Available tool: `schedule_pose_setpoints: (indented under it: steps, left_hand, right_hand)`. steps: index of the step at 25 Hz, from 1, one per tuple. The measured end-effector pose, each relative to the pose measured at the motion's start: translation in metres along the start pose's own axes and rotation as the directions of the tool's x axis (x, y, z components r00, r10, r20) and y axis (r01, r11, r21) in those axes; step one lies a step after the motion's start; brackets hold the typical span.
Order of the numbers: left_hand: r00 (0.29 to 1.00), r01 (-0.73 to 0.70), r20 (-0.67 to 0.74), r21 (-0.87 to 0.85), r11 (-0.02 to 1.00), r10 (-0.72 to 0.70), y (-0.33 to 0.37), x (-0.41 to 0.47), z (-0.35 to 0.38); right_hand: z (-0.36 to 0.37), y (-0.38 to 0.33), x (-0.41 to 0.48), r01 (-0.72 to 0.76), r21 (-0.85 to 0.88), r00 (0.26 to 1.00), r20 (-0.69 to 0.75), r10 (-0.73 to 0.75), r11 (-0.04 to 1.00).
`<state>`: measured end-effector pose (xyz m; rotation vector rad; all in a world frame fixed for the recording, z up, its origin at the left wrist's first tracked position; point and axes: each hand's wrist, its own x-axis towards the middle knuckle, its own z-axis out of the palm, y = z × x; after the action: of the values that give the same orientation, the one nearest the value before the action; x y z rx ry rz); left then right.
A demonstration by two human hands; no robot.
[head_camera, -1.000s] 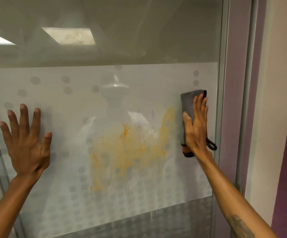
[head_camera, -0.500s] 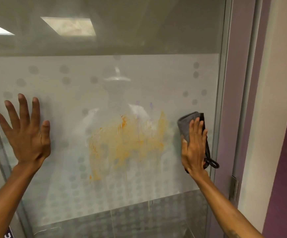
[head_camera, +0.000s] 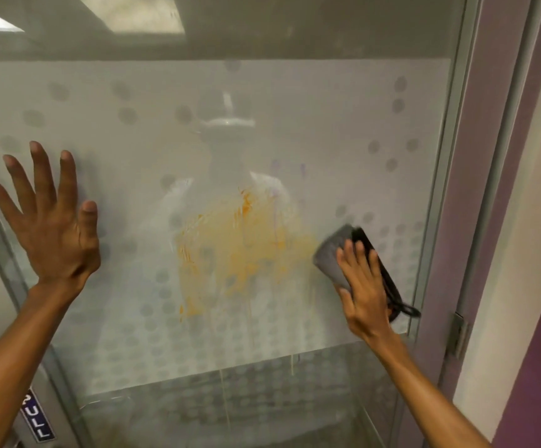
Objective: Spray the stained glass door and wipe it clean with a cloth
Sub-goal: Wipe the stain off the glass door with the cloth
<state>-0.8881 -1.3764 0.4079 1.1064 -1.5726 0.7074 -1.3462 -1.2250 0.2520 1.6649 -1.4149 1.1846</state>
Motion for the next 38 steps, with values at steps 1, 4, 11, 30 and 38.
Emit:
schedule_pose_setpoints:
  steps: [1, 4, 11, 30, 38]
  left_hand:
    - [1.000, 0.000, -0.014, 0.005, 1.000, 0.000, 0.001, -0.003, 0.000]
    - [0.999, -0.004, -0.052, 0.030, 1.000, 0.006, 0.007, -0.005, -0.001]
    - [0.996, 0.059, -0.064, 0.013, 0.998, -0.058, 0.002, 0.000, 0.009]
    - [0.989, 0.035, -0.146, 0.055, 0.998, -0.027, 0.017, -0.002, 0.000]
    - [0.990, -0.001, -0.141, 0.094, 0.996, 0.014, 0.018, -0.002, -0.007]
  right_hand:
    - [0.002, 0.012, -0.025, -0.094, 0.010, 0.995, -0.042, 0.095, 0.995]
    - [0.002, 0.022, -0.030, -0.411, 0.204, 0.866, -0.215, 0.451, 0.888]
    - [0.082, -0.142, -0.028, -0.291, 0.162, 0.941, -0.128, 0.312, 0.943]
    - [0.151, -0.242, -0.094, -0.518, 0.537, 0.760, -0.069, 0.647, 0.666]
    - [0.165, -0.274, -0.090, -0.107, 0.410, 0.994, 0.023, 0.108, 0.906]
